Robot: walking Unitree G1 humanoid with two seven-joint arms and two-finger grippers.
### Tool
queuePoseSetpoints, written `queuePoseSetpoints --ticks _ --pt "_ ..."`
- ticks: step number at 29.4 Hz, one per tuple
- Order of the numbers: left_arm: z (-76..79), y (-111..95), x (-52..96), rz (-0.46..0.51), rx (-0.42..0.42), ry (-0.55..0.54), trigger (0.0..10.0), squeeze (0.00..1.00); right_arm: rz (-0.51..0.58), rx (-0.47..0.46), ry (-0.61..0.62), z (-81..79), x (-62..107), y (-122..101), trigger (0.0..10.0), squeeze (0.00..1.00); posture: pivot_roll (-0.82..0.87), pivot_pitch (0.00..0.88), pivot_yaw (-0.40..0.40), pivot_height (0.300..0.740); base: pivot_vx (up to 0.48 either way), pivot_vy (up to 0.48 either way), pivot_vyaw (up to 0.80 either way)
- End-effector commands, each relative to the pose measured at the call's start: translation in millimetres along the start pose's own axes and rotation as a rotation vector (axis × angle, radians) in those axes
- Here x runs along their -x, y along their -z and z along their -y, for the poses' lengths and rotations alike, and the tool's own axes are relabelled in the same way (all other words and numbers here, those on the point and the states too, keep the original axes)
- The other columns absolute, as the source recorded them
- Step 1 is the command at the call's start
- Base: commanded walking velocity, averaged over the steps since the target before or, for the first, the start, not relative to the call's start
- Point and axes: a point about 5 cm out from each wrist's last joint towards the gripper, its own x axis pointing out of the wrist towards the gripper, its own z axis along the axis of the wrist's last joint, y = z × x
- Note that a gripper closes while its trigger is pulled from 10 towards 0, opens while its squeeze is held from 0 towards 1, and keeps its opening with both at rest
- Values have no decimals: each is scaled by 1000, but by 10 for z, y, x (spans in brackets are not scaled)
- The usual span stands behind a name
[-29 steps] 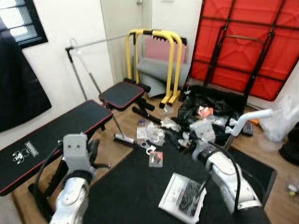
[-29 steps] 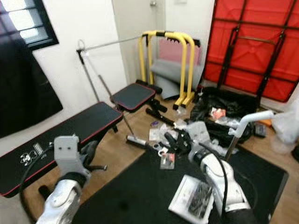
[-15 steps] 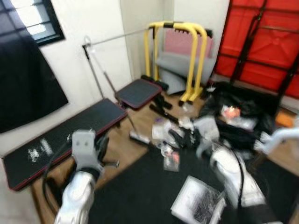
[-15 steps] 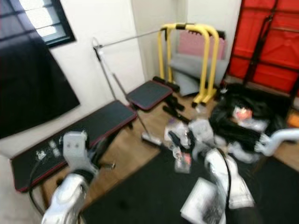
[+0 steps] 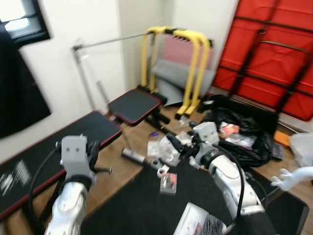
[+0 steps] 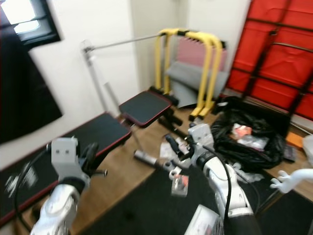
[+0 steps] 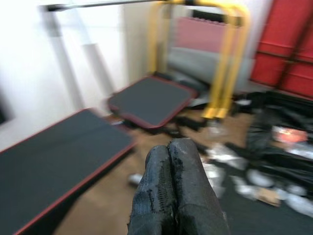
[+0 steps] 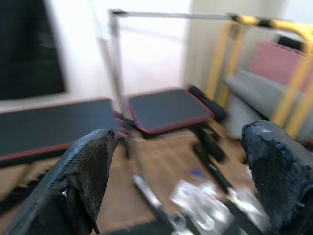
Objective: Sweep floor
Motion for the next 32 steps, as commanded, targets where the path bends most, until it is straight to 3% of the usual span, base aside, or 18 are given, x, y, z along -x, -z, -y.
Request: queuePoseSetpoints --ticks 1,21,25,32 --pt "-25 2 12 0 -9 1 10000 0 9 -13 13 12 -8 -17 10000 0 -73 0 -41 740 304 0 -656" --pt "-25 -8 15 4 -8 -3 10000 0 15 -8 -7 -2 -15 -37 10000 0 -71 0 -41 740 306 0 -66" --pt "-26 -9 15 4 -8 -3 10000 0 41 -2 -77 -60 -8 -78 10000 0 -73 0 -40 740 305 0 0" --pt "-28 -8 15 3 -6 -4 10000 0 43 62 -211 -158 21 -118 10000 0 -72 0 -39 740 309 0 800"
